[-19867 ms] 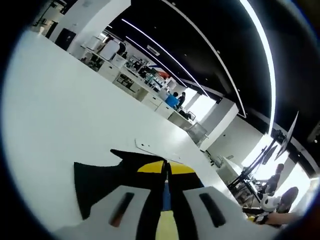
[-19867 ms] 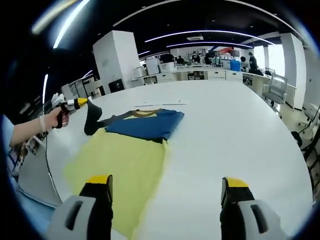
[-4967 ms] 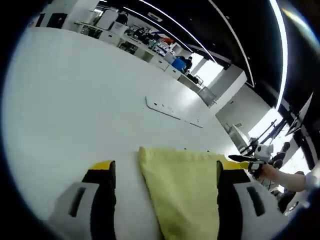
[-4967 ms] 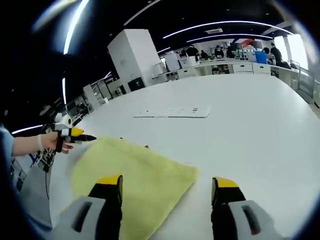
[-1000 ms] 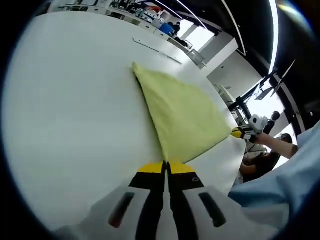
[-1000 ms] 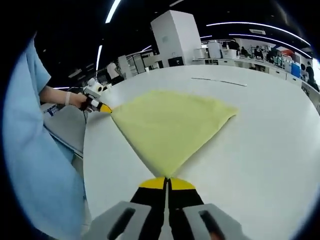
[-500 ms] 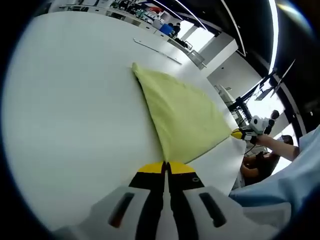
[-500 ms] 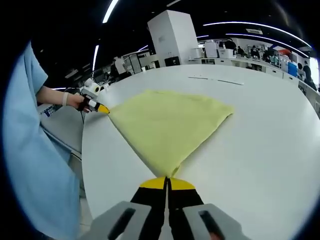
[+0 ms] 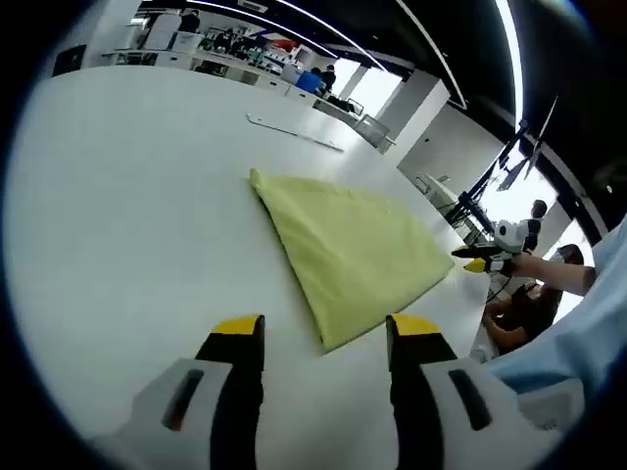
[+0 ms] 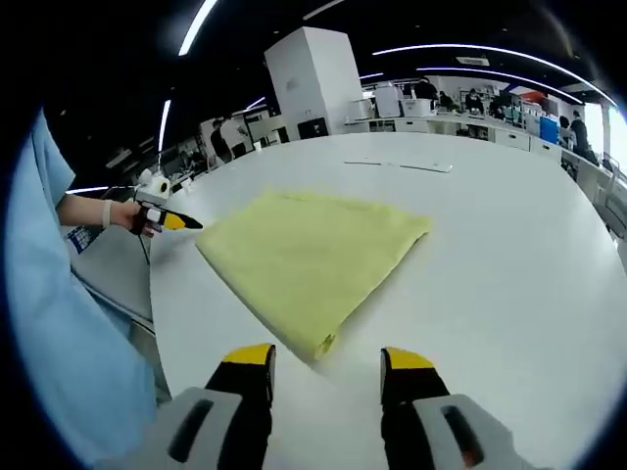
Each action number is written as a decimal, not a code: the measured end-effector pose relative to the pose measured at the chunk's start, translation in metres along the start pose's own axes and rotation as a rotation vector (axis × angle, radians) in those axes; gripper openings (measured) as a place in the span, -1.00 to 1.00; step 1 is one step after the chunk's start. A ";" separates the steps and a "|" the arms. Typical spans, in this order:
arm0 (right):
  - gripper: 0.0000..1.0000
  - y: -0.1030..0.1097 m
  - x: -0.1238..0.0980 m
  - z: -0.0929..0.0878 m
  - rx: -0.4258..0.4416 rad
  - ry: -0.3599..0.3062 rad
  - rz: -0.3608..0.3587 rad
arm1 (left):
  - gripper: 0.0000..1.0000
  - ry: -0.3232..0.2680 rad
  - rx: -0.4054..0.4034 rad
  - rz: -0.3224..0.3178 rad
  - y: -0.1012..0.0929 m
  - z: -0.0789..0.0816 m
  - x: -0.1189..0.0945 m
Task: Fold the garment on the visible template until the final outline fits inside the template.
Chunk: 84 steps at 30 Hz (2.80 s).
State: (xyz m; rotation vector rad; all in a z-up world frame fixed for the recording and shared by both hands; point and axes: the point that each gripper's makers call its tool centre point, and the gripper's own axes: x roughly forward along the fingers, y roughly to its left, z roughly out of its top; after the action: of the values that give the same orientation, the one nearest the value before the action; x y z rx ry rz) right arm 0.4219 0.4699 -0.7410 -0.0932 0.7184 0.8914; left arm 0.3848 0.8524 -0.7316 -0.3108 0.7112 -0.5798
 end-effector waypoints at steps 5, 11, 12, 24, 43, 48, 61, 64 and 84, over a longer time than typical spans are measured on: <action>0.49 -0.001 -0.003 0.003 0.001 -0.002 -0.045 | 0.57 0.003 0.110 0.012 -0.002 0.003 -0.006; 0.96 0.005 -0.005 0.007 0.006 -0.011 -0.099 | 0.98 0.013 0.193 0.017 -0.002 0.000 -0.009; 0.99 0.006 -0.006 0.008 0.008 -0.013 -0.110 | 0.98 0.014 0.197 0.017 -0.002 0.000 -0.010; 0.98 0.017 -0.007 0.033 0.096 -0.156 -0.142 | 0.94 -0.032 0.104 0.017 -0.012 0.002 -0.012; 0.97 0.064 -0.011 0.069 0.287 -0.347 -0.251 | 0.81 -0.208 0.049 -0.053 -0.023 0.017 -0.027; 0.96 0.090 -0.005 0.072 0.285 -0.393 -0.255 | 0.78 -0.257 0.077 -0.080 -0.021 0.013 -0.034; 0.94 0.108 0.005 0.109 0.234 -0.401 -0.256 | 0.68 -0.451 0.018 -0.093 -0.025 0.036 -0.056; 0.93 0.107 0.002 0.111 0.225 -0.415 -0.273 | 0.69 -0.439 0.031 -0.096 -0.027 0.034 -0.055; 0.99 0.105 -0.053 0.043 0.308 -0.421 -0.402 | 0.98 -0.412 0.033 -0.120 -0.036 0.029 -0.049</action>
State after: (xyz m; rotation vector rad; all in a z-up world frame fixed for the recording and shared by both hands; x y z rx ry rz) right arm 0.3454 0.5163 -0.6535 0.2140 0.4120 0.3882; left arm 0.3605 0.8552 -0.6689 -0.4298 0.2865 -0.6167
